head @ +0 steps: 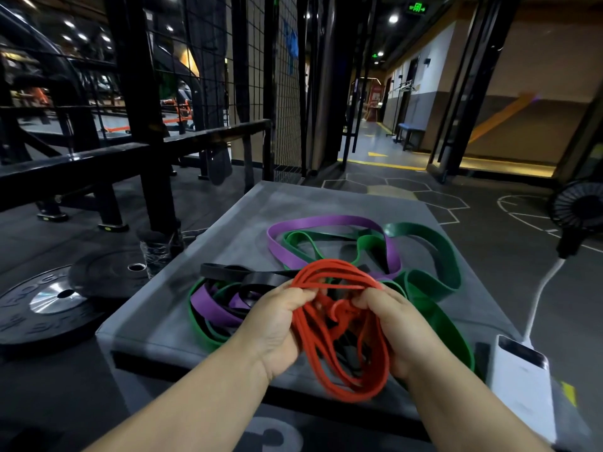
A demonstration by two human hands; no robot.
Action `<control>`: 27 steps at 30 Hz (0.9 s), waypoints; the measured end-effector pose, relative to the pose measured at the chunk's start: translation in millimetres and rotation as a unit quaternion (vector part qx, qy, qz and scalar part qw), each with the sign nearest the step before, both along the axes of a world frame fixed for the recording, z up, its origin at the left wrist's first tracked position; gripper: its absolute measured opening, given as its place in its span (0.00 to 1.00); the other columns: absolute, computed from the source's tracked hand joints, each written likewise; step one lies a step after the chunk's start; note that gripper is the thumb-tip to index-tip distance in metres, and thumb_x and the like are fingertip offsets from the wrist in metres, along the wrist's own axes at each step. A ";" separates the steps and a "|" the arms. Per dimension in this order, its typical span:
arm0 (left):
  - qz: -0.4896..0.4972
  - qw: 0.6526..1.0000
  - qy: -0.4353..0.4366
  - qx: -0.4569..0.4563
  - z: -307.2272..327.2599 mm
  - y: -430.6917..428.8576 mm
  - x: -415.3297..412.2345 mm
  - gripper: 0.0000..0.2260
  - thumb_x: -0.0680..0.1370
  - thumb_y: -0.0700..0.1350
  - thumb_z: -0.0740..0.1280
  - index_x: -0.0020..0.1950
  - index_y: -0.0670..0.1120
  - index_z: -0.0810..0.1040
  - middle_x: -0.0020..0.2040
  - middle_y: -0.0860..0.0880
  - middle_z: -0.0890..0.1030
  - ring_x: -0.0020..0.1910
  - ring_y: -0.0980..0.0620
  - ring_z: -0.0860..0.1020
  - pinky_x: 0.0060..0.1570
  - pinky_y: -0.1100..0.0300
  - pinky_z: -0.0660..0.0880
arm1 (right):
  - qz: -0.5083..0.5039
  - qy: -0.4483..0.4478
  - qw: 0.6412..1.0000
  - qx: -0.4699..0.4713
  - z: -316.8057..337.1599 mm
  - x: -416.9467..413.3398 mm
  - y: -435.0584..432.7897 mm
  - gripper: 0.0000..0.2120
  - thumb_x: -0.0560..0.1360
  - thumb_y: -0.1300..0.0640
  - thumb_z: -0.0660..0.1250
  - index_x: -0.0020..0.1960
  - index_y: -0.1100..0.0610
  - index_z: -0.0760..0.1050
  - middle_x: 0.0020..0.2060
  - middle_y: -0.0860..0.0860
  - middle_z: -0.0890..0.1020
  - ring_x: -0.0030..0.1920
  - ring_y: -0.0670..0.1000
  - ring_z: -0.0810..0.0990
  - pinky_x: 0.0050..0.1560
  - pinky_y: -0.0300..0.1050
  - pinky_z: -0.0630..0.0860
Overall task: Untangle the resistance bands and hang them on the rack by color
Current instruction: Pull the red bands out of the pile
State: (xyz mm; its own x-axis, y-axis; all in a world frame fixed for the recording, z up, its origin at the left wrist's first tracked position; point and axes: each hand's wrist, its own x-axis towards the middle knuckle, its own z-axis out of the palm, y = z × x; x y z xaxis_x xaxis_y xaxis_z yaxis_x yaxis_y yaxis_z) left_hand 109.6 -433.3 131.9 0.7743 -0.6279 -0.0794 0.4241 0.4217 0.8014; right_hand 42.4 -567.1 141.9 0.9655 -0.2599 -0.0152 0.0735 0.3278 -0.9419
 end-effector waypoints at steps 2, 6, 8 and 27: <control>0.019 0.999 -0.003 0.036 0.8 0.7 0.7 0.10 0.78 0.35 0.57 0.44 0.41 0.77 0.33 0.47 0.76 0.26 0.54 0.73 0.33 0.55 0.76 | 0.044 -0.031 0.998 0.029 3.4 -2.4 2.6 0.15 0.72 0.73 0.55 0.41 0.68 0.81 0.37 0.64 0.83 0.35 0.57 0.84 0.37 0.45 0.81; 0.019 0.987 -0.097 0.130 4.8 1.8 -2.4 0.12 0.81 0.39 0.58 0.41 0.44 0.77 0.27 0.53 0.75 0.25 0.59 0.70 0.30 0.65 0.68 | 0.069 -0.052 0.993 0.079 5.7 -2.0 6.8 0.05 0.62 0.68 0.60 0.37 0.65 0.74 0.36 0.65 0.80 0.34 0.62 0.82 0.35 0.49 0.80; 0.015 0.974 -0.142 0.174 5.8 4.1 -2.5 0.12 0.81 0.43 0.59 0.43 0.42 0.79 0.30 0.52 0.78 0.29 0.57 0.74 0.34 0.63 0.71 | 0.077 -0.063 0.989 0.106 5.6 -1.9 6.7 0.04 0.61 0.67 0.60 0.35 0.65 0.72 0.34 0.64 0.77 0.33 0.62 0.80 0.35 0.52 0.80; -0.050 0.994 -0.084 0.041 8.4 16.7 4.3 0.13 0.63 0.34 0.70 0.46 0.38 0.76 0.29 0.47 0.75 0.27 0.55 0.74 0.29 0.65 0.73 | 0.060 0.006 0.996 0.058 6.9 -1.6 -0.7 0.03 0.66 0.63 0.70 0.35 0.60 0.77 0.25 0.52 0.70 0.27 0.51 0.73 0.30 0.40 0.74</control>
